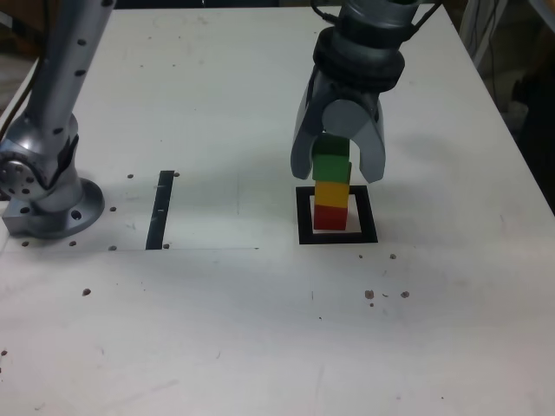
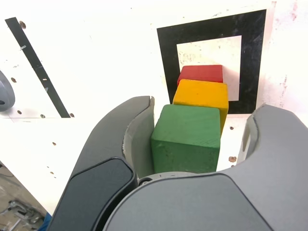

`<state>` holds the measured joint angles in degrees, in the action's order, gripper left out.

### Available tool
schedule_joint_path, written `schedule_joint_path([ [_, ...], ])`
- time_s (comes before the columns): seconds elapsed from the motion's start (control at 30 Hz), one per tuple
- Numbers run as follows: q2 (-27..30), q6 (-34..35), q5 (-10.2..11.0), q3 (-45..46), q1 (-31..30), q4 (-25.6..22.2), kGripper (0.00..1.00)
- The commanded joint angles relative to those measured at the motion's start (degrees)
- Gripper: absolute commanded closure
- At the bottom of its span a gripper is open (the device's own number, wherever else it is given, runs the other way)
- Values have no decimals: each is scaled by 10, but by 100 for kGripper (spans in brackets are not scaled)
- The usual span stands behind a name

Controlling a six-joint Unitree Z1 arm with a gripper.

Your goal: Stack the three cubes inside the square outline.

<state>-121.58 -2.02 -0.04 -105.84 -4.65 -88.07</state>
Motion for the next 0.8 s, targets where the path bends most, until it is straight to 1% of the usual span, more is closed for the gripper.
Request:
schedule_joint_path([
  [0.0,22,2,-1,2,1,-7,1],
  [0.1,62,7,1,4,-3,-16,1],
  [0.2,116,11,4,10,-11,-27,1],
  [0.33,185,12,7,42,-17,-37,1],
  [0.5,248,11,9,129,-18,-34,1],
  [0.6,276,11,18,200,-18,-22,1],
  [0.7,292,12,28,274,-17,5,1],
  [0.77,299,12,31,327,-16,34,1],
])
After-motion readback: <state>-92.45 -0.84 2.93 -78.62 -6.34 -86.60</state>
